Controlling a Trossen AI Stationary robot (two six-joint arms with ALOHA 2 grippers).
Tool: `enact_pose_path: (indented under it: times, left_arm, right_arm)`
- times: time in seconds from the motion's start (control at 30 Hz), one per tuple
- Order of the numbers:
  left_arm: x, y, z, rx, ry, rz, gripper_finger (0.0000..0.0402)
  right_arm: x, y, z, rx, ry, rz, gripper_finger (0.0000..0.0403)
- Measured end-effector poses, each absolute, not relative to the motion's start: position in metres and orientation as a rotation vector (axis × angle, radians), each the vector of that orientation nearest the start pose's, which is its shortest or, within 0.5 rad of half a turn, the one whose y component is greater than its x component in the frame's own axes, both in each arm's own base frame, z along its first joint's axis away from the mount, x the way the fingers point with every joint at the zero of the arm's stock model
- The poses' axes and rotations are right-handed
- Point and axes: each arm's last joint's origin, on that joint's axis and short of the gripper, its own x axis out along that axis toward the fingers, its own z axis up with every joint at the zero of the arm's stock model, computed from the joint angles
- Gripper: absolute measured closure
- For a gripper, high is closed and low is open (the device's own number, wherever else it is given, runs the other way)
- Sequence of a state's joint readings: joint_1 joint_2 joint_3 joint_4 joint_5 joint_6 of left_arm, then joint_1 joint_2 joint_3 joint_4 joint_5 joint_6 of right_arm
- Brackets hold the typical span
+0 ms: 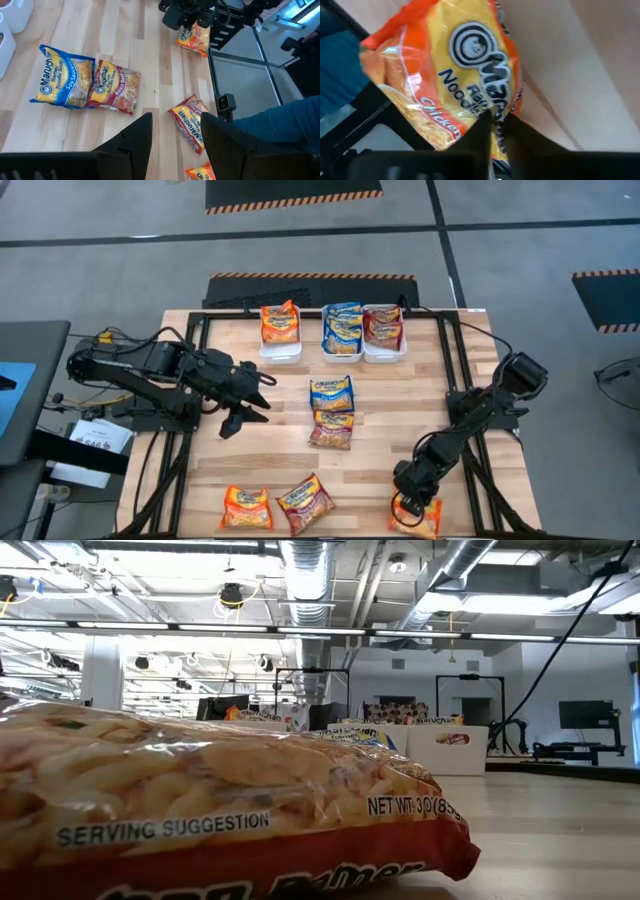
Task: Sort Maruchan noodles
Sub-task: Put the right orange noodle soup pack into the left white bin
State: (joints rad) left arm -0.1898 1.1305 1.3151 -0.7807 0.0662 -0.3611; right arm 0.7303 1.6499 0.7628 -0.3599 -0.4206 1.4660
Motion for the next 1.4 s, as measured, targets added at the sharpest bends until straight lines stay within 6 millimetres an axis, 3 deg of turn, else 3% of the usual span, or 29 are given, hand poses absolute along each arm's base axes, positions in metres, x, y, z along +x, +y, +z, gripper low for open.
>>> enact_pose_path:
  times: [0.13,0.37,0.73,1.2,1.4]
  left_arm:
    - [0.213,-0.043,0.392,-0.312,0.634,-0.138,0.0247]
    - [0.213,-0.043,0.392,-0.308,0.634,-0.139,0.0247]
    - [0.213,-0.042,0.392,-0.298,0.63,-0.124,0.0247]
    - [0.214,-0.04,0.392,-0.298,0.616,-0.047,0.0245]
    - [0.219,-0.041,0.384,-0.331,0.674,-0.022,0.0222]
  right_arm:
    - [0.195,0.19,0.124,0.916,1.695,-0.139,0.0391]
    - [0.195,0.19,0.129,0.922,1.668,-0.171,0.0396]
    - [0.189,0.171,0.187,0.808,1.434,-0.398,0.0398]
    - [0.193,0.149,0.21,0.819,1.273,-0.408,0.0398]
    - [0.196,0.142,0.213,0.819,1.212,-0.441,0.0398]
